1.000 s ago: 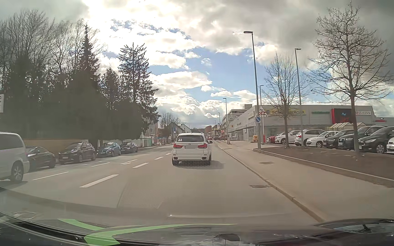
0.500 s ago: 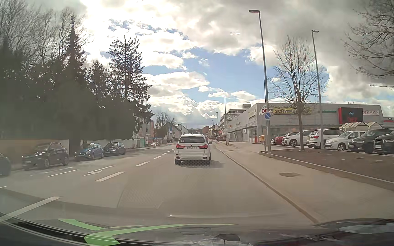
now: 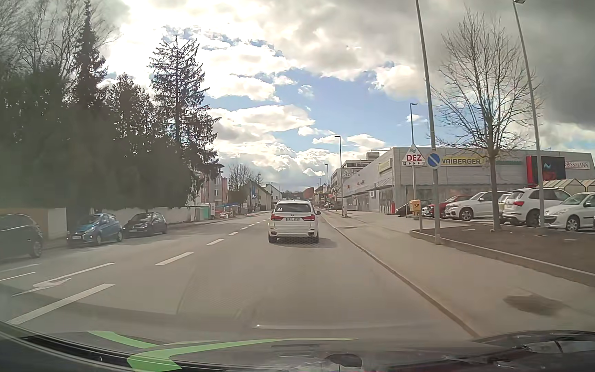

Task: Follow the waypoints while adhering to traffic rules and regulations

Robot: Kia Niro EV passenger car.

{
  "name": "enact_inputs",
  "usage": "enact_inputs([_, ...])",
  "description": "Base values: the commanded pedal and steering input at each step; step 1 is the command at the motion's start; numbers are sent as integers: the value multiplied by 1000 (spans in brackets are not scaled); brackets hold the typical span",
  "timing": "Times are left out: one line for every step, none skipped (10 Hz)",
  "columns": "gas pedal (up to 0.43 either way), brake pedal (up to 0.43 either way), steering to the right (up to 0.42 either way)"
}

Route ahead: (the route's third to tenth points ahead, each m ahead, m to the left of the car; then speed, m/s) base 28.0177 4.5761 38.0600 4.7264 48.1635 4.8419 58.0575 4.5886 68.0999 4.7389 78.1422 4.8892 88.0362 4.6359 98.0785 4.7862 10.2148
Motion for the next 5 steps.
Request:
enact_inputs([287,0,4])
enact_inputs([287,0,3])
enact_inputs([287,0,3])
enact_inputs([287,0,3])
enact_inputs([287,0,3])
